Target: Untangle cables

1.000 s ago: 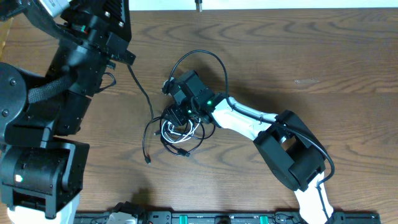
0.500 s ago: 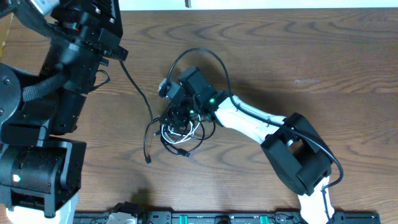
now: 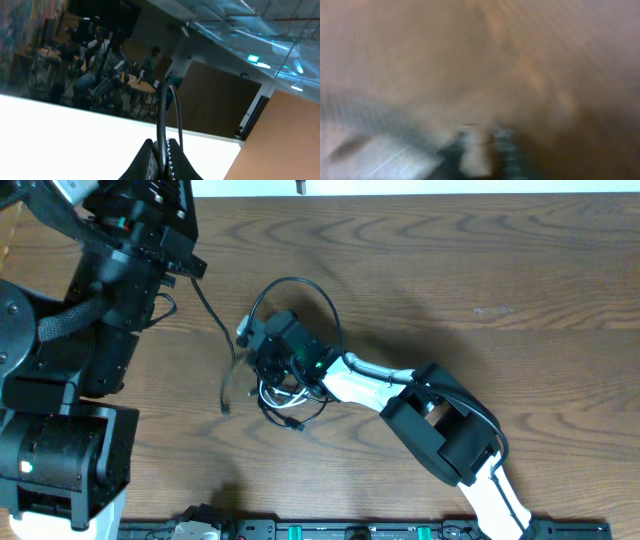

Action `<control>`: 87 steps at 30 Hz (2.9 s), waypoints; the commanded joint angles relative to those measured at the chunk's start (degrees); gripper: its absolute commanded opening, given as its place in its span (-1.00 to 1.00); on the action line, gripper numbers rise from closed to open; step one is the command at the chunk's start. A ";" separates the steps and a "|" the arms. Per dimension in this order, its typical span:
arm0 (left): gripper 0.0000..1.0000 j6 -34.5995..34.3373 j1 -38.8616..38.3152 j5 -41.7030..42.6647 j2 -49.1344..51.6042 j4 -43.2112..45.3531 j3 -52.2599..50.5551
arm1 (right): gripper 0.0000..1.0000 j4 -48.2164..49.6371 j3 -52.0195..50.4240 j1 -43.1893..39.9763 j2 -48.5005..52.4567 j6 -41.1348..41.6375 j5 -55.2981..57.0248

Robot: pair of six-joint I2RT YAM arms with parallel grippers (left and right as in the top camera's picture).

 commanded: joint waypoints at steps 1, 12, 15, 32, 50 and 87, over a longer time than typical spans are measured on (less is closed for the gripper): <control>-0.86 0.52 0.31 -0.37 -0.55 -1.09 1.18 | -0.98 1.81 0.17 -1.55 -2.32 3.43 11.74; -0.86 1.73 0.33 -6.58 0.55 -11.32 1.16 | -0.98 -7.52 0.17 -12.74 -29.99 4.68 7.13; -0.86 2.75 0.33 -6.71 1.95 -14.62 1.16 | -0.98 -12.00 0.17 -17.16 -36.98 12.13 4.52; -0.86 12.76 0.31 2.38 15.28 -36.11 1.16 | -0.98 -43.65 0.15 -28.63 -40.68 29.07 -3.65; -0.75 21.38 0.92 2.34 28.20 -45.75 1.11 | -0.98 -52.39 0.13 -28.63 -38.05 26.67 -0.46; 0.56 42.99 3.39 35.93 28.76 -36.46 -18.23 | -0.98 -51.58 0.13 -34.99 -34.97 22.21 -21.35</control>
